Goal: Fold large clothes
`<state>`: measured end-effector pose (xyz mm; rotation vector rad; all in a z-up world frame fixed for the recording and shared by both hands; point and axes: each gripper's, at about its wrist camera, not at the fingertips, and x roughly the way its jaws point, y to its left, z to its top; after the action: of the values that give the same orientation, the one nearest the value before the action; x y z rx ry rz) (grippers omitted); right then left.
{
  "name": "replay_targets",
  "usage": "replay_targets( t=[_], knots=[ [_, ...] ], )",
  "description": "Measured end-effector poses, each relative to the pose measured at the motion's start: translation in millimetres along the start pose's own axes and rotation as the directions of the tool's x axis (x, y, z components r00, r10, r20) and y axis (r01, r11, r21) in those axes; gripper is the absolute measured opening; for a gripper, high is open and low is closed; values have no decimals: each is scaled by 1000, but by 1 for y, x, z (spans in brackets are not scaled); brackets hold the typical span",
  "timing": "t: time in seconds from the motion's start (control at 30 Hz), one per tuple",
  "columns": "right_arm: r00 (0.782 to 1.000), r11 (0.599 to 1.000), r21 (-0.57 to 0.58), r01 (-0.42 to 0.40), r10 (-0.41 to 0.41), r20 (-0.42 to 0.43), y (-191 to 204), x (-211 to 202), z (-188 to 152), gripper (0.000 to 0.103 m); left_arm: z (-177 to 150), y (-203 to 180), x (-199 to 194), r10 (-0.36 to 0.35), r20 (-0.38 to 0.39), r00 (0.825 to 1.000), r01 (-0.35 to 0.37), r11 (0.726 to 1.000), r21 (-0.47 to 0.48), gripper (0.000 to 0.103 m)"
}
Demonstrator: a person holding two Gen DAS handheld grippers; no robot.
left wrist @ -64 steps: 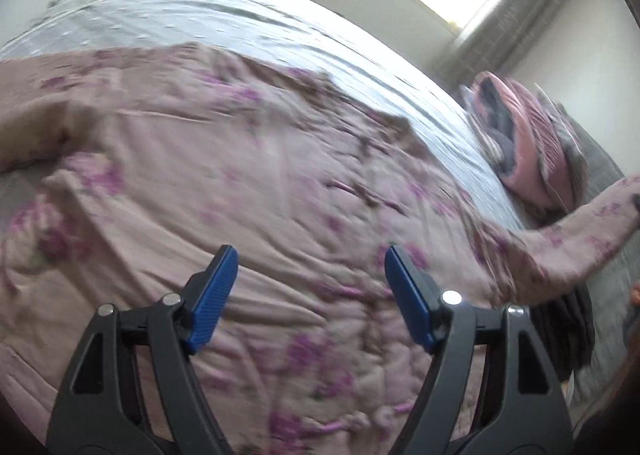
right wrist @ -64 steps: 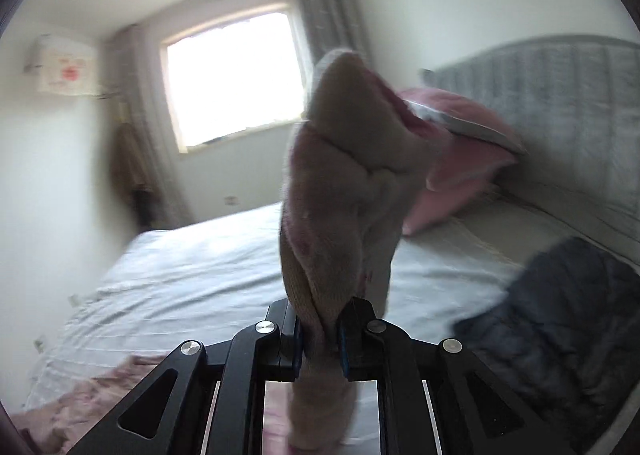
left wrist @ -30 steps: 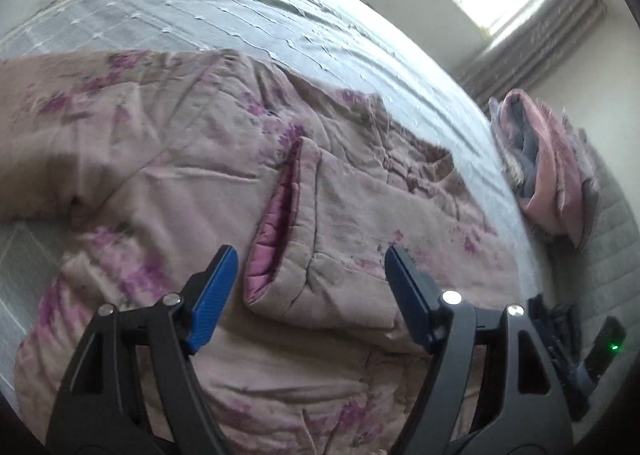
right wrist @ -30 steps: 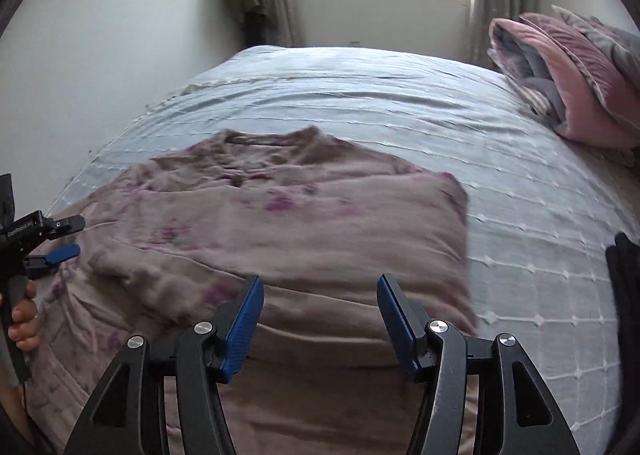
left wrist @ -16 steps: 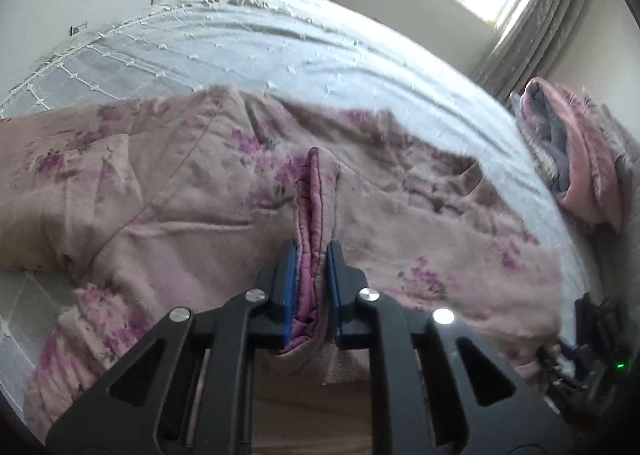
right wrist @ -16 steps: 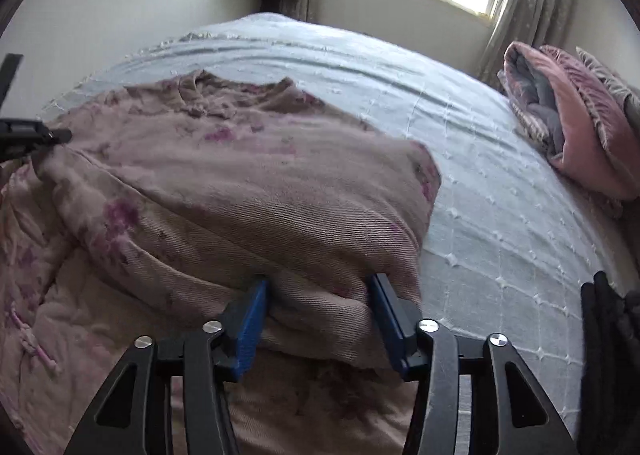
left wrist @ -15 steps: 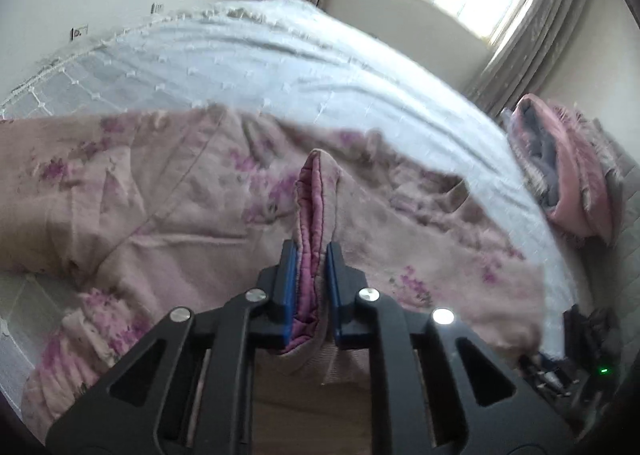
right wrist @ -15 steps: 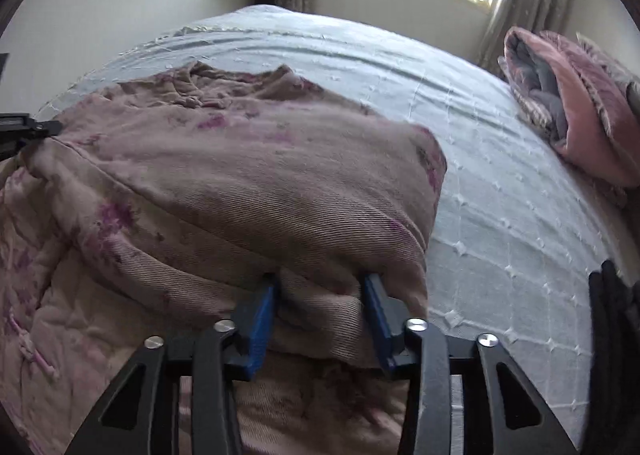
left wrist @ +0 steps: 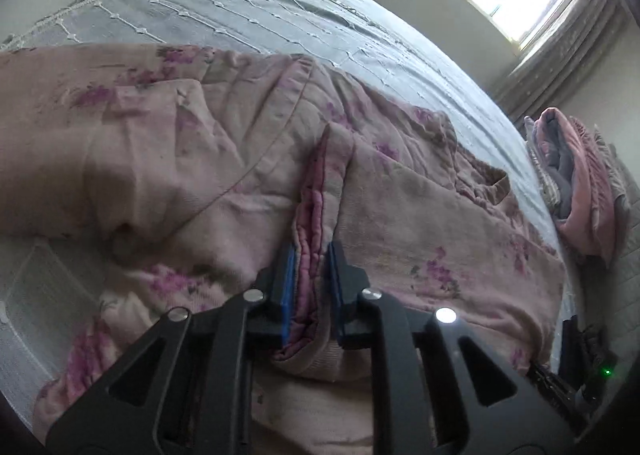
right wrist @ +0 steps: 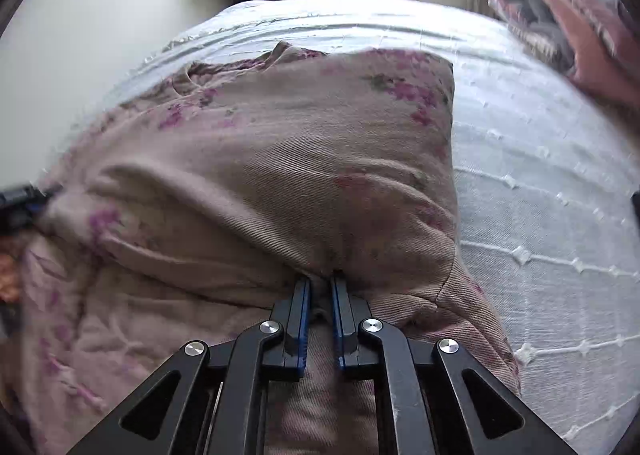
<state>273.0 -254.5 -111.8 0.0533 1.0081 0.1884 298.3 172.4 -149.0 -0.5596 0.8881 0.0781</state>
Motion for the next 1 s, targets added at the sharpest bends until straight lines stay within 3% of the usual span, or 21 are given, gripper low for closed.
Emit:
replay_targets(
  t=[0.13,0.27,0.4,0.5,0.6,0.67,0.77,0.8,0.9,1.0],
  knots=[
    [997,999,-5,-39,39,71,-13,-28,7,16,5,-18,-22,-6,74,997,1,998,66,19],
    [984,987,132,-89,67,167,-36,-46,24,19,9,-20,-19,-18,71,997,13,998,61,21],
    [991,986,150,-73,55,120,-31,-15,45,19,3,-13,0,50,35,998,-51,998,39,22],
    [1000,985,174,13,-17,21,-38,34,48,16,-1,-9,-6,20,31,999,-21,1000,23,23],
    [999,949,314,-6,-5,36,-56,30,62,16,3,-15,-15,26,65,998,-29,999,45,23],
    [990,963,258,70,-100,103,-47,12,76,18,4,-17,-16,31,59,998,-34,998,46,23],
    [981,976,206,68,-103,163,-38,5,95,19,4,-16,-14,36,50,998,-38,999,34,23],
    [983,974,213,74,-107,150,-38,11,99,19,4,-15,-12,44,43,998,-45,998,33,23],
    [989,966,216,145,-150,5,-40,64,100,19,3,-8,-2,44,4,999,-44,999,14,28],
    [972,960,161,230,-236,19,-26,69,97,19,8,3,-6,0,-15,1000,0,999,-34,29]
  ],
)
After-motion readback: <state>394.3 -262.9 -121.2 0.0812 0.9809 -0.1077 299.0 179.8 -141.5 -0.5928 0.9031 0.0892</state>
